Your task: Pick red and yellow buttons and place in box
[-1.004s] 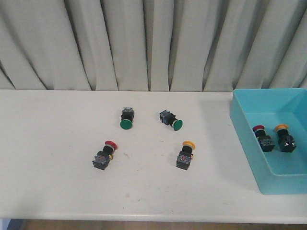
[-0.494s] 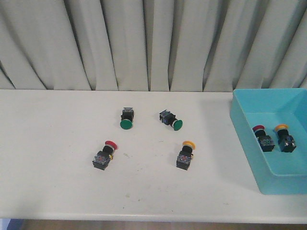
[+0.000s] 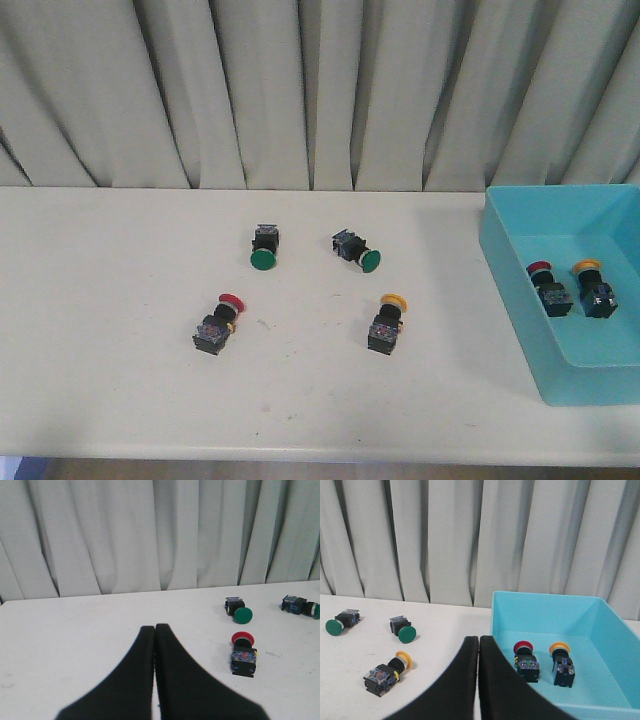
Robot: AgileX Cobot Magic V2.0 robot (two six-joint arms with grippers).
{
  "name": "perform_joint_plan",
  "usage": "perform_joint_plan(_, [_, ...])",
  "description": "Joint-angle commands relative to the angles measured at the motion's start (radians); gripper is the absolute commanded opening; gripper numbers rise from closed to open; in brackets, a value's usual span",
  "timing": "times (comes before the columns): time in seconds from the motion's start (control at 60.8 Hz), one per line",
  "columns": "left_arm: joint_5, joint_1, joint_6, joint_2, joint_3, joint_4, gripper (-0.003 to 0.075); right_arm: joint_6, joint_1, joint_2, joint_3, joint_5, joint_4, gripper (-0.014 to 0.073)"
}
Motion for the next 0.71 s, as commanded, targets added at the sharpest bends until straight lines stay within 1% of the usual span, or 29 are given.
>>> perform_joint_plan(0.0, [-0.070,-0.006,-0.006,-0.016,0.047,-0.009,-0.0006,0.000,0.000,-0.030,0.010,-0.080,-0.005,-0.0008])
perform_joint_plan(0.148, [-0.070,-0.006,-0.006,-0.016,0.047,-0.009,-0.0006,0.017,-0.002,-0.029,0.058,-0.097,-0.004,-0.0008])
perform_joint_plan(0.181, [-0.070,-0.006,-0.006,-0.016,0.047,-0.009,-0.0006,0.019,-0.002,-0.029,0.058,-0.079,-0.003,-0.0008])
perform_joint_plan(0.691, [-0.070,-0.006,-0.006,-0.016,0.047,-0.009,-0.0006,0.014,-0.002,-0.029,0.058,-0.079,-0.007,-0.0008])
